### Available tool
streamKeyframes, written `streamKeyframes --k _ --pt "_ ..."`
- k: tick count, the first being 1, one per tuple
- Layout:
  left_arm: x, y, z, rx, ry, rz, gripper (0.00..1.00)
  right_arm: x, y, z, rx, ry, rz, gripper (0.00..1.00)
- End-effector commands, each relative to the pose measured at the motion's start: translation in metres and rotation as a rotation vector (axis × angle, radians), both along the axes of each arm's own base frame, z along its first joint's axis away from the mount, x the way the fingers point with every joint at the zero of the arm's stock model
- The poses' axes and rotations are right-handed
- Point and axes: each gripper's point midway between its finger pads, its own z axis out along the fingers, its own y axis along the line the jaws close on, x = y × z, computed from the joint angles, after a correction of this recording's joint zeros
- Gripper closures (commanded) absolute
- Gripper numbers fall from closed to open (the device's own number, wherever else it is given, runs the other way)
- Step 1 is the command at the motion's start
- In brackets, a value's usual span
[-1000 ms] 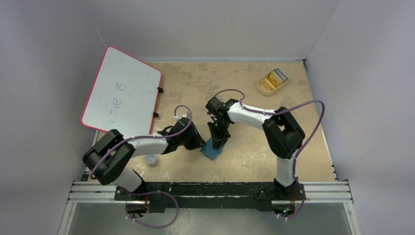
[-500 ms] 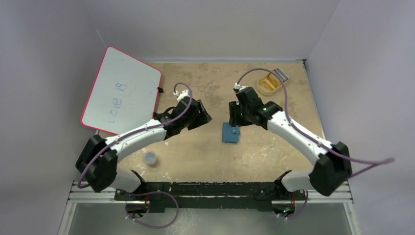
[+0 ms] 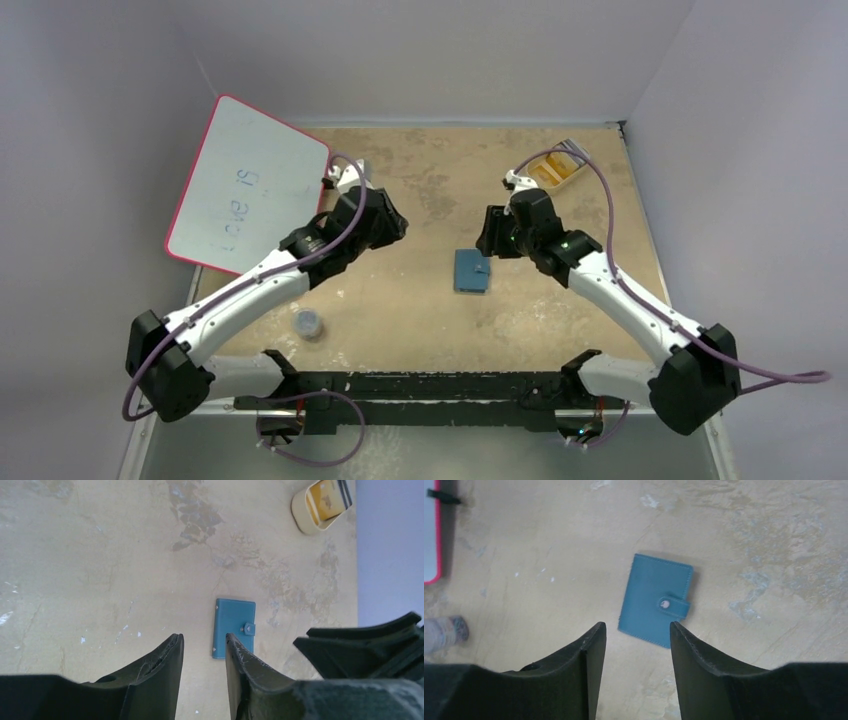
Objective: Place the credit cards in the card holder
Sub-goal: Adjust the card holder at the center of the board.
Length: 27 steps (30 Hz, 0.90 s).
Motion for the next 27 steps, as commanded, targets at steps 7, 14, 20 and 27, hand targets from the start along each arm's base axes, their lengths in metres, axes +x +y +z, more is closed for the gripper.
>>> streamKeyframes --k 7,14,20,27 --pt "0.021 -0.100 -0.052 -0.188 0.085 -0.267 0.82 0.028 -0.002 -0.051 0.136 0.087 0.028 0.71" --pt "0.033 -0.149 -0.079 -0.307 0.133 -0.372 0.97 0.023 -0.004 -0.083 0.154 0.174 0.033 0.73" --pt "0.038 -0.163 -0.116 -0.311 0.196 -0.389 0.98 0.022 -0.006 -0.099 0.133 0.218 0.033 0.78" --pt "0.042 -0.162 -0.137 -0.287 0.216 -0.365 0.98 0.011 -0.007 -0.112 0.127 0.257 0.046 0.78"
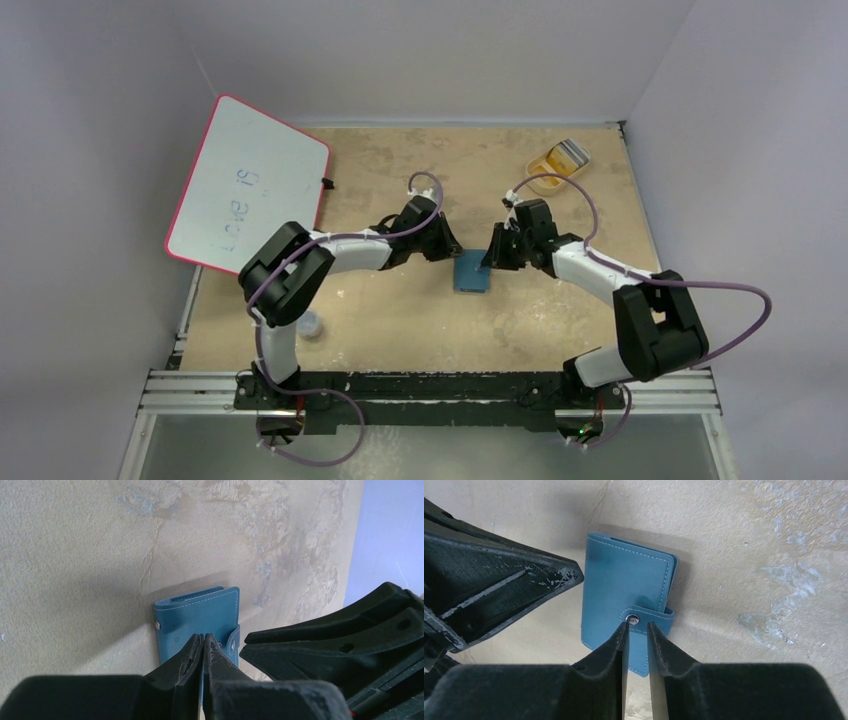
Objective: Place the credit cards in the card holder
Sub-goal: Adjust the card holder at the center of the board.
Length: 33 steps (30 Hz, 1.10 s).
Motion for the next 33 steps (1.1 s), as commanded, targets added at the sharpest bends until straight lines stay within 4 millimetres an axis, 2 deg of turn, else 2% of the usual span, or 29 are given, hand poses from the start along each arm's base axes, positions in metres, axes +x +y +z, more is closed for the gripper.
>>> streamKeyframes --k 1,10,18,25,33 --pt "0.016 -0.015 0.024 -0.083 -0.064 0.005 0.97 -0.004 0.004 -0.002 0.024 -0.005 0.040 0.78" --pt "0.016 -0.019 0.010 -0.085 -0.041 0.002 0.96 -0.006 0.006 -0.013 0.019 0.017 0.073 0.79" --pt "0.015 -0.018 -0.003 -0.066 -0.024 0.007 0.96 0.002 0.007 -0.003 0.019 -0.005 0.060 0.79" --pt "0.016 -0.013 -0.008 -0.035 -0.024 0.021 0.96 0.002 0.012 -0.005 0.040 0.001 0.077 0.82" --pt "0.015 -0.012 -0.011 -0.016 -0.027 0.029 0.96 0.006 0.010 0.010 0.040 -0.019 0.056 0.80"
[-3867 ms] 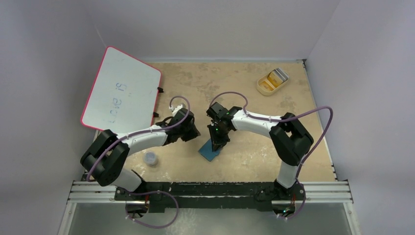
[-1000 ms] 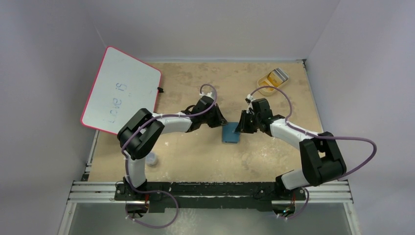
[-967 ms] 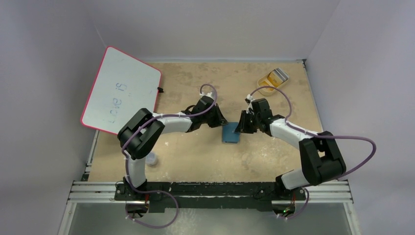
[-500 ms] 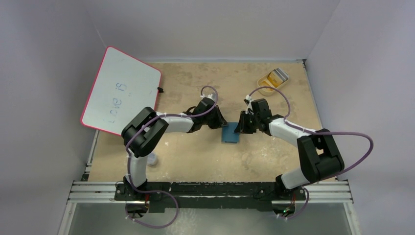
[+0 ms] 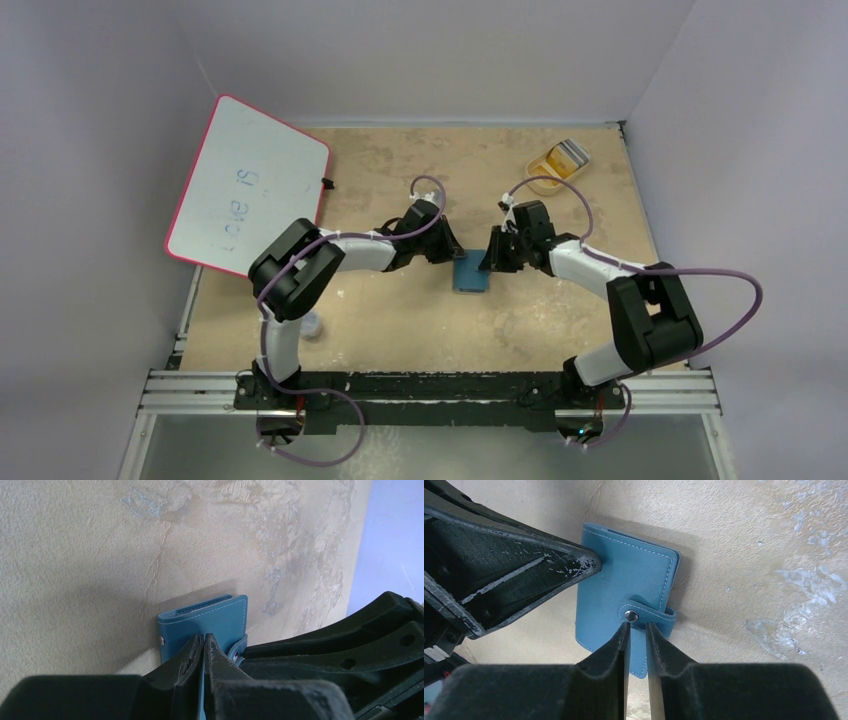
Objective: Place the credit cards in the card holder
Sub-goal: Adjust the card holder at the center of the board.
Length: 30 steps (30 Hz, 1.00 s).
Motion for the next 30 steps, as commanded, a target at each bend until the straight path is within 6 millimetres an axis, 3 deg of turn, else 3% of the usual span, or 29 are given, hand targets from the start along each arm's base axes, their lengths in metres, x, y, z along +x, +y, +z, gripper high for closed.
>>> streamKeyframes --k 1,6,21,30 --pt "0.011 -0.007 0.009 -0.010 -0.042 0.020 0.96 0.013 0.005 0.024 0.026 -0.057 0.004 0.79" --pt "0.010 -0.007 0.007 -0.007 -0.038 0.022 0.96 0.012 0.004 0.015 0.014 -0.037 0.001 0.76" --pt "0.009 -0.008 0.005 -0.004 -0.033 0.028 0.96 0.012 0.012 0.001 0.029 -0.029 0.083 0.81" --pt "0.007 -0.007 -0.001 0.010 -0.023 0.034 0.95 0.016 0.014 0.019 0.038 -0.061 0.098 0.80"
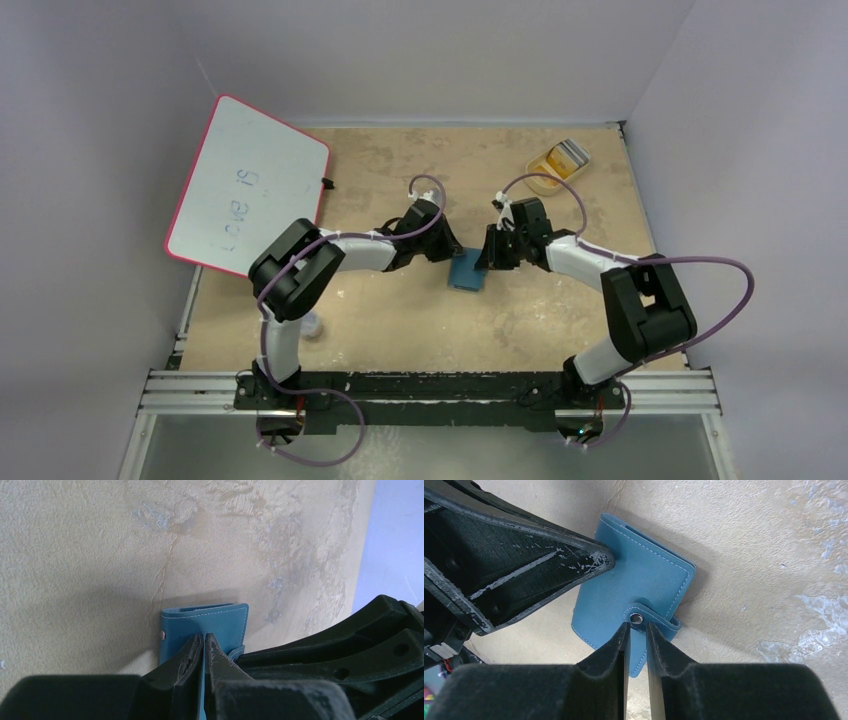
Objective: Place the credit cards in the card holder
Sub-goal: Adjust the card holder at the center of the board.
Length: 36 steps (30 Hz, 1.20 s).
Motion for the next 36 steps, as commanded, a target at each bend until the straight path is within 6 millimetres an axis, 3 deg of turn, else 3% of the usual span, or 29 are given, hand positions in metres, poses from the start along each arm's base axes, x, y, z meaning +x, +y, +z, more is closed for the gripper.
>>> streamKeyframes --k 1,4,9,14,18,32,36 --pt "0.002 -0.008 0.000 -0.007 -0.006 0.007 0.95 0.012 0.005 0.022 0.017 -0.059 0.019 0.80" --pt "0.001 -0.010 0.005 -0.024 0.009 0.011 0.93 0.011 0.004 0.021 0.016 -0.045 0.001 0.80" --pt "-0.001 -0.007 0.031 -0.041 0.012 0.025 0.81 0.007 0.002 0.010 0.005 -0.018 -0.007 0.81" --pt "-0.001 0.009 0.048 0.022 0.003 0.059 0.74 0.008 0.002 0.010 0.006 -0.017 -0.009 0.81" --pt "-0.010 0.026 0.032 0.098 0.033 0.067 0.72 0.009 0.002 0.019 0.012 -0.023 -0.019 0.81" --pt "-0.020 0.013 -0.002 0.093 0.097 -0.016 0.71 0.018 0.002 0.024 0.019 -0.032 -0.070 0.80" --pt "-0.024 0.011 -0.008 0.083 0.115 -0.027 0.76 0.019 0.003 0.018 0.009 -0.027 -0.059 0.80"
